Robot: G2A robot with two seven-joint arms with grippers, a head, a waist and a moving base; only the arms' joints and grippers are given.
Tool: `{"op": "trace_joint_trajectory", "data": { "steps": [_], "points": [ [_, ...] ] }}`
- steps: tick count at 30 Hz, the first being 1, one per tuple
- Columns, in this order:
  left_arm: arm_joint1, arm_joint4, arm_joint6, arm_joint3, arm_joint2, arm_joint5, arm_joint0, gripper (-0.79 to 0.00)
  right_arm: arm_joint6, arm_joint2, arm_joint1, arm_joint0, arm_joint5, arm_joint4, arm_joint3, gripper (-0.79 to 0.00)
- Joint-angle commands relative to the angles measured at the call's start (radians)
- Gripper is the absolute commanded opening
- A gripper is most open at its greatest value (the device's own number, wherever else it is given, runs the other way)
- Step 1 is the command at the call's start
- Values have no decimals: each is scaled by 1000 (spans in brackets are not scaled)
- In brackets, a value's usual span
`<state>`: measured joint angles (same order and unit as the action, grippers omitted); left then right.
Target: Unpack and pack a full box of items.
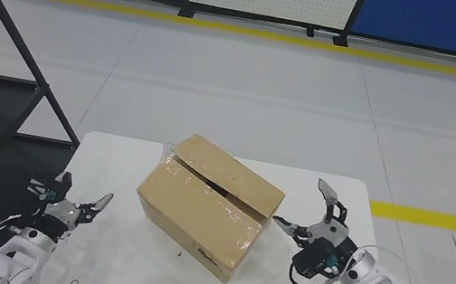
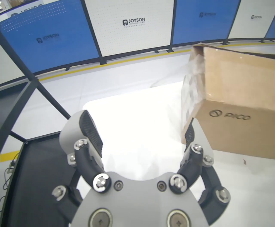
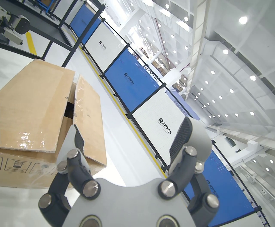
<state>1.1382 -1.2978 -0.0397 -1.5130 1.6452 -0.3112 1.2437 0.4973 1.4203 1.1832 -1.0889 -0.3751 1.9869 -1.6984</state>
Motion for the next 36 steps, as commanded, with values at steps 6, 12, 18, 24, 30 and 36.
{"op": "trace_joint_trajectory", "data": {
  "steps": [6,12,18,24,30,36],
  "points": [
    [11,-17,26,161,-112,-13,-179,0,-33,21,-4,-75,61,-2,-70,0],
    [13,-22,19,192,-128,-20,-202,0,-37,22,-5,-78,62,5,-75,0],
    [13,-40,29,173,-149,-25,-194,0,-147,32,-4,-92,68,-15,-46,0],
    [16,-53,30,181,-171,-7,-204,0,-341,29,-4,-80,53,25,7,0],
    [15,-67,19,192,-182,-21,-208,0,-472,-40,4,-10,14,43,92,0],
    [11,-77,-8,181,-182,-47,-186,0,-503,-127,21,70,23,31,186,0]
  ]
}}
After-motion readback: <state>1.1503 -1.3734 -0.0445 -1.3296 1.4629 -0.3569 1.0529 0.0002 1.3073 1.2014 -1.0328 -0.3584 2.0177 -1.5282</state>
